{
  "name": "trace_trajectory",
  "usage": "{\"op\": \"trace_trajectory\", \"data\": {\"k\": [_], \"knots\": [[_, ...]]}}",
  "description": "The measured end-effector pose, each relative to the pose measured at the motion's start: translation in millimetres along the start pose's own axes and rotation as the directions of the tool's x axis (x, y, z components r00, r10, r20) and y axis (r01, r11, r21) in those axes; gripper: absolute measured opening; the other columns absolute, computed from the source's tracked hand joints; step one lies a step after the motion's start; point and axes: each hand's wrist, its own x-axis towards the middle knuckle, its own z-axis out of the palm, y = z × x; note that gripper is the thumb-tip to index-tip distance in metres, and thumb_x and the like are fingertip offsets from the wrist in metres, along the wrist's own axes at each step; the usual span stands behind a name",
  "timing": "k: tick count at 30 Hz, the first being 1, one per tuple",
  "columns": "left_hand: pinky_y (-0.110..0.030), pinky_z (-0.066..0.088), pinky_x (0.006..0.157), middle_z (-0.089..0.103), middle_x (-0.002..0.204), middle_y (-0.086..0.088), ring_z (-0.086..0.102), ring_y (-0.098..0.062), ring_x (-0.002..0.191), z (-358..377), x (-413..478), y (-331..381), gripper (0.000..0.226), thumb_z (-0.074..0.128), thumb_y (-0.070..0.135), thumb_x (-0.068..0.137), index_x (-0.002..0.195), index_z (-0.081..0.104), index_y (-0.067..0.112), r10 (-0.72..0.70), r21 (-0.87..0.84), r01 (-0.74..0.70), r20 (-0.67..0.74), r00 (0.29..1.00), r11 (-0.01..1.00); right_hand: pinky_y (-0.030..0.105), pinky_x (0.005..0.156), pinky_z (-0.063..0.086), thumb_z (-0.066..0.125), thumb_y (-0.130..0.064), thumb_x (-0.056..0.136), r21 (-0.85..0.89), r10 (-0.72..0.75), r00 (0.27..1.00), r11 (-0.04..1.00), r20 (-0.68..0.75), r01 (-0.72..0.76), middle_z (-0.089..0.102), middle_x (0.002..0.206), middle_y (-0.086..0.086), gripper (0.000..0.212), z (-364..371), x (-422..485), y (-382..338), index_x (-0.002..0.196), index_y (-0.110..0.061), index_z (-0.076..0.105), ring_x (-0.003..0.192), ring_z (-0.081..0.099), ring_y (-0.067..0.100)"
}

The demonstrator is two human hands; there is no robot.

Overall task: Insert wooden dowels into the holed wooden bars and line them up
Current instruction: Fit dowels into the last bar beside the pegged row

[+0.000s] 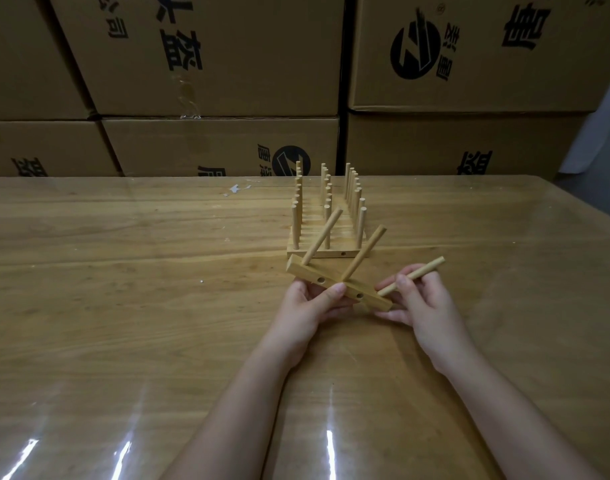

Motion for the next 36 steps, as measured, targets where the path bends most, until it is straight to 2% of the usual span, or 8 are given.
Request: {"op": "trace_trajectory", "data": {"k": [5, 15, 17, 19, 26, 30, 33, 36], "knots": [[-0.037, 0.059, 0.082, 0.072, 0.097, -0.017, 0.071, -0.028, 0.092, 1.3, -1.6, 2.1, 0.020, 0.058, 0.002, 0.090, 0.108, 0.055, -0.005, -0.006, 0.017, 0.006, 0.004, 1.000, 1.000, 0.042, 0.067, 0.058, 0.042, -0.009, 0.096, -0.019, 0.015, 1.000, 1.000, -0.001, -0.015, 0.062, 0.091, 0.013, 0.010, -0.9, 1.2, -0.2, 0.092, -0.014, 0.049, 0.091, 0.064, 0.022], [-0.034, 0.059, 0.077, 0.072, 0.098, -0.019, 0.071, -0.031, 0.092, -0.5, -0.5, 0.8, 0.028, 0.060, 0.004, 0.088, 0.113, 0.051, -0.005, -0.009, -0.005, 0.009, 0.019, 1.000, 1.000, 0.024, 0.060, 0.055, 0.057, -0.021, 0.089, -0.141, -0.059, 0.998, 0.988, 0.012, 0.060, 0.067, 0.089, 0.001, 0.008, -6.4, 2.2, 8.3, 0.088, -0.028, 0.059, 0.083, 0.067, 0.009], [-0.034, 0.059, 0.077, 0.072, 0.099, -0.020, 0.070, -0.031, 0.094, -0.4, -0.5, 0.5, 0.031, 0.063, 0.007, 0.086, 0.113, 0.052, -0.005, -0.010, -0.017, 0.011, 0.031, 0.999, 1.000, 0.022, 0.059, 0.054, 0.060, -0.026, 0.084, -0.090, -0.033, 0.999, 0.995, 0.015, 0.034, 0.066, 0.090, 0.003, 0.004, -6.3, 1.6, 8.0, 0.088, -0.025, 0.060, 0.082, 0.067, 0.010], [-0.032, 0.058, 0.077, 0.072, 0.101, -0.018, 0.070, -0.030, 0.095, -0.1, -0.7, 0.5, 0.038, 0.066, 0.013, 0.080, 0.112, 0.053, -0.003, 0.005, -0.041, -0.003, 0.049, 0.999, 0.999, 0.024, 0.060, 0.055, 0.061, -0.031, 0.079, -0.038, 0.002, 1.000, 0.999, 0.027, -0.001, 0.065, 0.088, 0.004, 0.016, -4.3, 0.8, 9.5, 0.086, -0.017, 0.061, 0.084, 0.067, 0.014], [-0.031, 0.057, 0.076, 0.071, 0.103, -0.020, 0.070, -0.031, 0.096, -1.4, 0.8, 0.1, 0.053, 0.068, 0.018, 0.075, 0.118, 0.050, -0.008, 0.010, -0.105, -0.003, 0.071, 0.997, 0.994, 0.023, 0.060, 0.056, 0.060, -0.015, 0.086, -0.017, 0.001, 1.000, 1.000, 0.018, -0.001, 0.063, 0.085, 0.003, 0.004, -0.9, 0.4, 7.4, 0.085, -0.013, 0.063, 0.079, 0.065, 0.006], [-0.031, 0.057, 0.078, 0.070, 0.107, -0.021, 0.069, -0.033, 0.100, -3.2, 0.9, 0.2, 0.055, 0.069, 0.020, 0.076, 0.120, 0.049, -0.007, -0.003, -0.088, 0.011, 0.082, 0.997, 0.996, 0.022, 0.063, 0.055, 0.061, -0.018, 0.086, -0.075, -0.010, 1.000, 0.997, 0.005, 0.010, 0.063, 0.085, 0.003, 0.006, -0.8, -1.3, 6.9, 0.084, -0.013, 0.063, 0.082, 0.064, 0.010], [-0.031, 0.057, 0.079, 0.071, 0.105, -0.020, 0.069, -0.032, 0.099, -3.9, 0.0, 1.1, 0.049, 0.066, 0.021, 0.079, 0.116, 0.051, -0.007, -0.021, -0.051, 0.028, 0.138, 0.990, 0.998, 0.021, 0.074, 0.052, 0.065, -0.037, 0.074, -0.098, -0.004, 1.000, 0.995, 0.017, 0.006, 0.070, 0.092, 0.001, 0.028, 0.0, -4.7, 3.9, 0.095, -0.020, 0.063, 0.091, 0.065, 0.012], [-0.030, 0.057, 0.076, 0.073, 0.098, -0.018, 0.072, -0.028, 0.091, -3.4, -1.7, 3.3, 0.036, 0.064, 0.020, 0.081, 0.108, 0.055, -0.002, -0.053, -0.013, 0.056, 0.198, 0.979, 0.998, 0.024, 0.080, 0.051, 0.067, -0.041, 0.066, 0.067, -0.012, 0.998, 0.998, 0.058, 0.008, 0.071, 0.101, 0.000, 0.049, -2.1, -4.4, -2.6, 0.111, -0.022, 0.057, 0.097, 0.066, 0.013]]}}
